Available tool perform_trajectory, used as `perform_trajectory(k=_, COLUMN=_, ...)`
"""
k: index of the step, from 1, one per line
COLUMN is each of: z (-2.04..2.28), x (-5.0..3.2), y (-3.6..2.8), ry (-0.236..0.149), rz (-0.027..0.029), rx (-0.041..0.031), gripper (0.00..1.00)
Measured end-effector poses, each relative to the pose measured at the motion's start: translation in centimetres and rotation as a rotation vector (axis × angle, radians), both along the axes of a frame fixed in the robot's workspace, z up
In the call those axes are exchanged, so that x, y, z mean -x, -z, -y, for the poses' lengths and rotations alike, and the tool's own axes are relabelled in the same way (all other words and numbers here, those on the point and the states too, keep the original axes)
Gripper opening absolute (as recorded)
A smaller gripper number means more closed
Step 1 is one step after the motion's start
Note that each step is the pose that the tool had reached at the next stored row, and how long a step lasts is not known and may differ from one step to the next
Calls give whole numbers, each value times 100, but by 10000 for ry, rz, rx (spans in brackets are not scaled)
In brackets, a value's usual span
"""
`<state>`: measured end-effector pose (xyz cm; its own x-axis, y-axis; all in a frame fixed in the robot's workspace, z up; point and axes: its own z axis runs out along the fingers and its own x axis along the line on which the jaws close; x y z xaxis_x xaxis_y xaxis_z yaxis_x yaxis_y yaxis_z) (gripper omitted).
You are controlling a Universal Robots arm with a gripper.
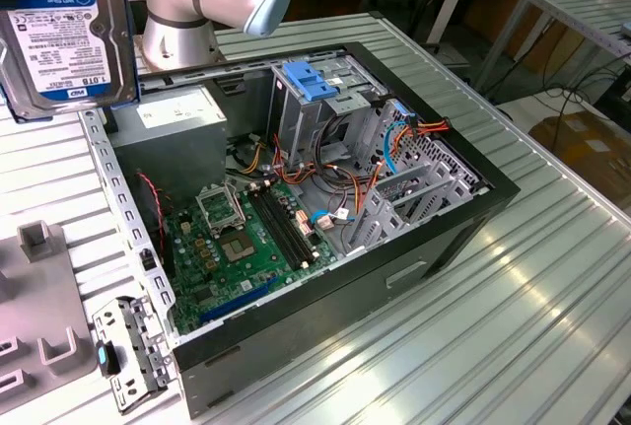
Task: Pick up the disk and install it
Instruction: 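Pick up the disk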
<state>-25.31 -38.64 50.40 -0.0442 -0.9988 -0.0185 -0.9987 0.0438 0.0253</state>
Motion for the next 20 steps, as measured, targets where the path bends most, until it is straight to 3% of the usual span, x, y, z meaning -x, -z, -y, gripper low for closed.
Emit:
perform_trajectory(k=8, z=0, x=-150, y=0, ry=0, rz=1, rx=3, gripper=37)
perform_trajectory(k=20, z=0, x=-478, y=1, ry=1, rz=1, rx=22, gripper=37)
